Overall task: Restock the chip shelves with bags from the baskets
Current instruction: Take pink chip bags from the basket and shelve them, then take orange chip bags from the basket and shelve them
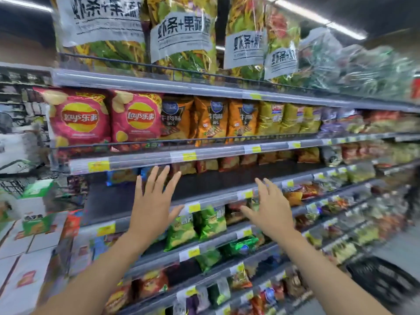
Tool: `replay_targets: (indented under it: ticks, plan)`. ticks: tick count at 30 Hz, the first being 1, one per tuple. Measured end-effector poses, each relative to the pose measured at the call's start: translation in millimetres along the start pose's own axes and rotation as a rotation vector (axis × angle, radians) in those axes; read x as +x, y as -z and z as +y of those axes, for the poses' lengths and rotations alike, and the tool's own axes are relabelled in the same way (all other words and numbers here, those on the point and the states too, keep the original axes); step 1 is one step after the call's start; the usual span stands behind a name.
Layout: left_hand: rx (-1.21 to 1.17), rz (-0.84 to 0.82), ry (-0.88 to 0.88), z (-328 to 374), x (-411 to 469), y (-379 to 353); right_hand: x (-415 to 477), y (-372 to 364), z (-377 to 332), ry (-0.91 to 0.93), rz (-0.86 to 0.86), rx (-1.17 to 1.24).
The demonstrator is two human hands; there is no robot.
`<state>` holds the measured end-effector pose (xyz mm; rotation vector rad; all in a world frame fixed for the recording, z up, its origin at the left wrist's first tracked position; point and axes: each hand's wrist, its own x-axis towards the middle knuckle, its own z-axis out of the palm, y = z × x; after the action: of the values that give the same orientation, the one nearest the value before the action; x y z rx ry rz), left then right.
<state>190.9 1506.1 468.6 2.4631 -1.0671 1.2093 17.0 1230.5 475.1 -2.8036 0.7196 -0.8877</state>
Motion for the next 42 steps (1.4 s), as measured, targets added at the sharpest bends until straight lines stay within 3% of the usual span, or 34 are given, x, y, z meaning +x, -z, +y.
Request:
replay_targets:
  ticks: [6, 19, 29, 42]
  plan:
    - [-0.139, -0.111, -0.148, 168, -13, -34, -90, 32, 130, -0.135, -0.041, -0.106]
    - [-0.491, -0.296, -0.541, 503, -20, -97, -253, 101, 361, -0.640, -0.051, -0.339]
    - [-0.727, -0.395, -0.726, 679, 15, -170, -283, 107, 507, -0.859, 0.002, -0.489]
    - [-0.738, -0.570, -1.001, 882, 52, -266, -285, 86, 669, -1.119, -0.066, -0.570]
